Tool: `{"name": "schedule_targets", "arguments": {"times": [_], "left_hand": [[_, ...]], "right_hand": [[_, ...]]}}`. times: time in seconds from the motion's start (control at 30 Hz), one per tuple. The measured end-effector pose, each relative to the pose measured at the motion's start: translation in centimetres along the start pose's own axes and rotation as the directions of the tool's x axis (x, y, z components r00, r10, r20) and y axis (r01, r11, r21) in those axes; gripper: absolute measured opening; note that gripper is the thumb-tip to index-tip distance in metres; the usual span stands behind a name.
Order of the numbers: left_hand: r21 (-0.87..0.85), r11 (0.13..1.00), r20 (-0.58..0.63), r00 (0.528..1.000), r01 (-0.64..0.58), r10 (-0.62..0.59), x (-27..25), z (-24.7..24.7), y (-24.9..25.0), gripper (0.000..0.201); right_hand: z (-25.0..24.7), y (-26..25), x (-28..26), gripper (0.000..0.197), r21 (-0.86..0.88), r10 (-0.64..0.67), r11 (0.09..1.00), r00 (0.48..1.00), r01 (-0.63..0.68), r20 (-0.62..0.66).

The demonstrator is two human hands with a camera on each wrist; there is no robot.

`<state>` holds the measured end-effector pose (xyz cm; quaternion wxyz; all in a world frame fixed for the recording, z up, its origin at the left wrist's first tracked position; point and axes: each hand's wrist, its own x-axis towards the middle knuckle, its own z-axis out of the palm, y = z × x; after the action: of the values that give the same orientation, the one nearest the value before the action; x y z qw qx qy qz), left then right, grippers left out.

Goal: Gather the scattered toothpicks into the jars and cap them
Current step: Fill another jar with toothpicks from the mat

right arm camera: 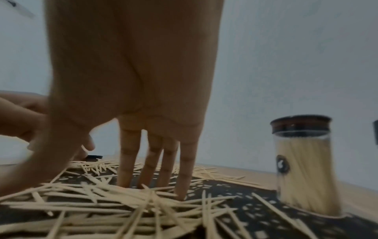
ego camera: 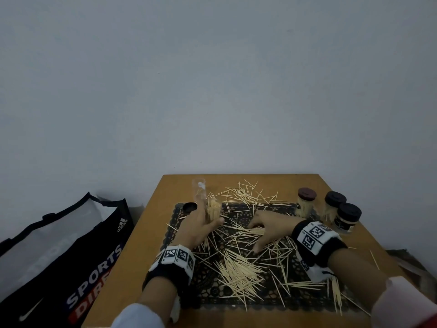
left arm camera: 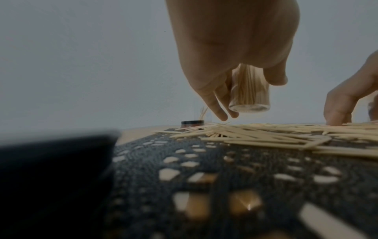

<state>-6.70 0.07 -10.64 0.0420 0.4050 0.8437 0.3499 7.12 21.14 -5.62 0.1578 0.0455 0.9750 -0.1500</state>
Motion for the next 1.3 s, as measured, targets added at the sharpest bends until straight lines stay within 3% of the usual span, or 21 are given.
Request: {"name": "schedule_targets", "arguments": {"times": [0.07, 0.13, 0.37, 0.57, 0.77, 1.07, 1.3], "left_hand": [[0.034, 0.999, 0.037, 0.999, 0.003, -0.005, 0.0, 0.1, 0.0, 0.09], [0.045, 0.999, 0.047, 0.999, 0.008, -0.011, 0.0, 0.1, 0.1, 0.089], [0.062, 0.998, 0.07, 0.997, 0.024, -0.029, -0.1, 0.0, 0.3, 0.086], [0.083, 0.996, 0.087, 0.995, 0.036, -0.043, 0.0, 0.0, 0.3, 0.087], [0.071, 0.997, 0.101, 0.994, 0.037, -0.044, -0.1, 0.0, 0.5, 0.092], [0.063, 0.998, 0.101, 0.995, 0.021, -0.027, 0.0, 0.2, 0.0, 0.085], [0.07, 0.997, 0.104, 0.994, 0.017, -0.024, 0.1, 0.1, 0.0, 0.083]], "right_hand": [[0.2, 0.3, -0.5, 0.094, -0.063, -0.016, 0.998, 0.999, 0.019, 0.049], [0.5, 0.6, -0.6, 0.097, -0.103, -0.034, 0.994, 0.998, 0.04, 0.057], [0.2, 1.1, -1.0, 0.063, -0.054, -0.069, 0.996, 0.997, 0.067, -0.021], [0.1, 2.0, -1.3, 0.053, -0.086, -0.057, 0.995, 0.992, 0.047, -0.116], [0.3, 2.2, -0.8, 0.026, -0.115, -0.097, 0.99, 0.98, 0.078, -0.175], [0.5, 1.7, 0.2, 0.011, -0.211, -0.083, 0.976, 0.983, 0.047, -0.162], [1.3, 1.7, 0.8, 0.017, -0.258, -0.061, 0.966, 0.976, 0.005, -0.208]]}}
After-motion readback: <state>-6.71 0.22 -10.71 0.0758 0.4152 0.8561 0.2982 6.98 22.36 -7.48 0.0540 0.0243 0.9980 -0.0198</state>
